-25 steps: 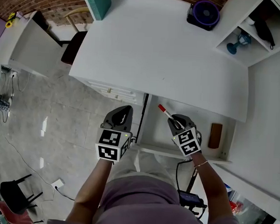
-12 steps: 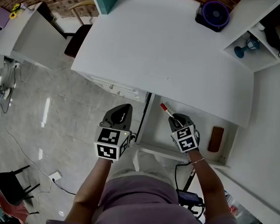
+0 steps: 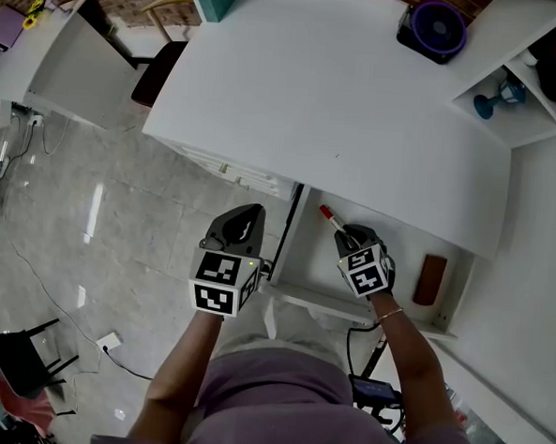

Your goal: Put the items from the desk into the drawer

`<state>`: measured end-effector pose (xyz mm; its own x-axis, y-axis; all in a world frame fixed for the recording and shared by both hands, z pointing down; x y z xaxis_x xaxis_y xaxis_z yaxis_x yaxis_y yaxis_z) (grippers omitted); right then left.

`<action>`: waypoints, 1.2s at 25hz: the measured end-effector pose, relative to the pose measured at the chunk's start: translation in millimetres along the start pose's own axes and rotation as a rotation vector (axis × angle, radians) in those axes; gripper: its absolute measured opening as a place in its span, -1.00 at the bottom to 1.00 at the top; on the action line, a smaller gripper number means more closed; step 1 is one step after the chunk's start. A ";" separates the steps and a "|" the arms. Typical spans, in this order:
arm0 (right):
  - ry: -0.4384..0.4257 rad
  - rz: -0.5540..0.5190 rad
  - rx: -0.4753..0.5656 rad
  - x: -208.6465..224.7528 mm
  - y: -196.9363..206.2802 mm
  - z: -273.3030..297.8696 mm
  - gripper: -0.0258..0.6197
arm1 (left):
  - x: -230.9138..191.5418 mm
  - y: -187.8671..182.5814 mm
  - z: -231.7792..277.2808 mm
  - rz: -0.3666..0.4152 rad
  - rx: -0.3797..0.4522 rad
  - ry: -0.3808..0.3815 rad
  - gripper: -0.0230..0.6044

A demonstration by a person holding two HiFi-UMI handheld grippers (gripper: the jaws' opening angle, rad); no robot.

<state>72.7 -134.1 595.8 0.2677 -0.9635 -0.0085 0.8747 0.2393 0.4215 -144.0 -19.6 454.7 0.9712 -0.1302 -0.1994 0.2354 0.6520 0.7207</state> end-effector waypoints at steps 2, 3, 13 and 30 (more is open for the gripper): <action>-0.001 -0.004 -0.010 0.8 1.1 3.0 -0.69 | -0.9 0.2 1.7 0.000 -0.002 -0.004 -0.93; -0.002 -0.006 -0.015 1.0 1.7 4.1 -0.69 | -0.9 0.4 2.3 -0.001 -0.003 -0.005 -0.93; -0.015 0.001 -0.063 2.5 5.0 15.8 -0.69 | -3.0 3.6 6.5 -0.015 -0.013 -0.009 -0.93; -0.018 -0.017 -0.122 3.0 11.3 27.1 -0.69 | -12.1 5.7 10.0 -0.035 -0.026 -0.021 -0.93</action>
<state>72.4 -137.5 625.1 0.2459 -0.9693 0.0016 0.9221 0.2344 0.3080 -154.0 -21.7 467.8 0.9631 -0.1683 -0.2100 0.2682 0.6660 0.6961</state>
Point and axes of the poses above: the fingertips, and each gripper's own axes: z forward along the fingers, x to its right, y out of its underside, the point moved 8 cm from there along -z, backward along the fingers, and after that the axes turned 7 degrees about -x, right-handed, at the moved point
